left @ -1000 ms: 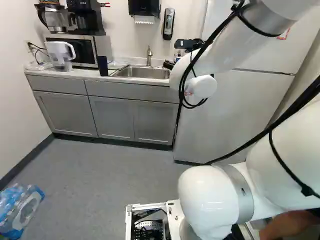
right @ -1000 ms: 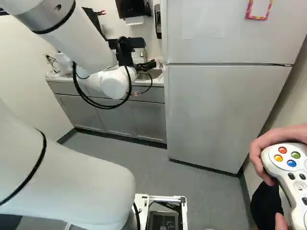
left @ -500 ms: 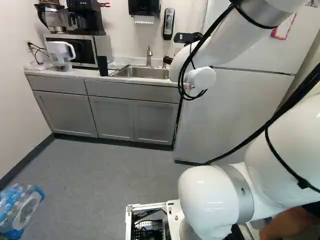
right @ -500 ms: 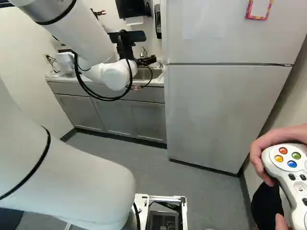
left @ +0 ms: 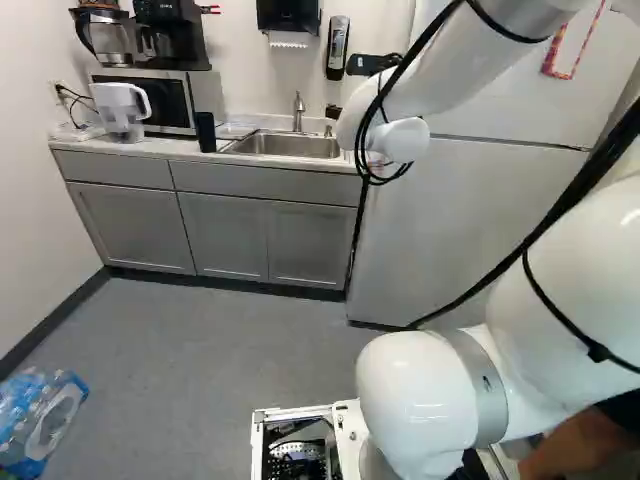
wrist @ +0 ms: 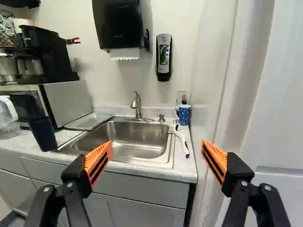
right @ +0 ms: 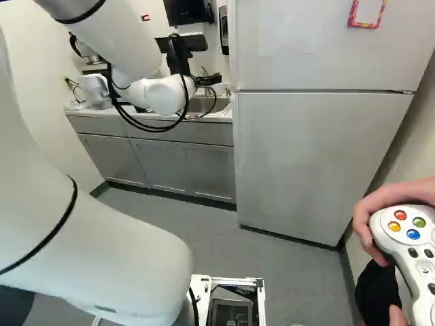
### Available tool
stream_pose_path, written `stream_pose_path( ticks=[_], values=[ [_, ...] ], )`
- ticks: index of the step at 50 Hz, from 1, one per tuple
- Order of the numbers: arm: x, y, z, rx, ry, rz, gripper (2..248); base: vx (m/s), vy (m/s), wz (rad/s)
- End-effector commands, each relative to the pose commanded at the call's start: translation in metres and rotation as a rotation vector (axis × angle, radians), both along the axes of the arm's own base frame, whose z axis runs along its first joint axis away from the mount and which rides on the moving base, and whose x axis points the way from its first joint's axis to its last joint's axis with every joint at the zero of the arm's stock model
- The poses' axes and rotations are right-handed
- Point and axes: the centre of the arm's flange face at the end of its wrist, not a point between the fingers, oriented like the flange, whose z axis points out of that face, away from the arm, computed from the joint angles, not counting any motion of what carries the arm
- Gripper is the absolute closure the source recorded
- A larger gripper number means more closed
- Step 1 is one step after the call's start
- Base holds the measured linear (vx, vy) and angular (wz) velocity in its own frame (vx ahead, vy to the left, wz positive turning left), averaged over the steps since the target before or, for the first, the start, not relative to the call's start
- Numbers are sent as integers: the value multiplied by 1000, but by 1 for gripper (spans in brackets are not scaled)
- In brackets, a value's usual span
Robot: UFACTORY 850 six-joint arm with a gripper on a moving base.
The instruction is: Rinse the cup and place it in the tray
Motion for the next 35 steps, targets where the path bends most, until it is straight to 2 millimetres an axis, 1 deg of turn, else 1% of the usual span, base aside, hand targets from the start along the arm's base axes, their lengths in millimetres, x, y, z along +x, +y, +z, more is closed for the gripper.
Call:
stream_pose_path(
  ticks=[35],
  values=[
    [33,7,29,1,43,17,3,0,0,0]
  ],
)
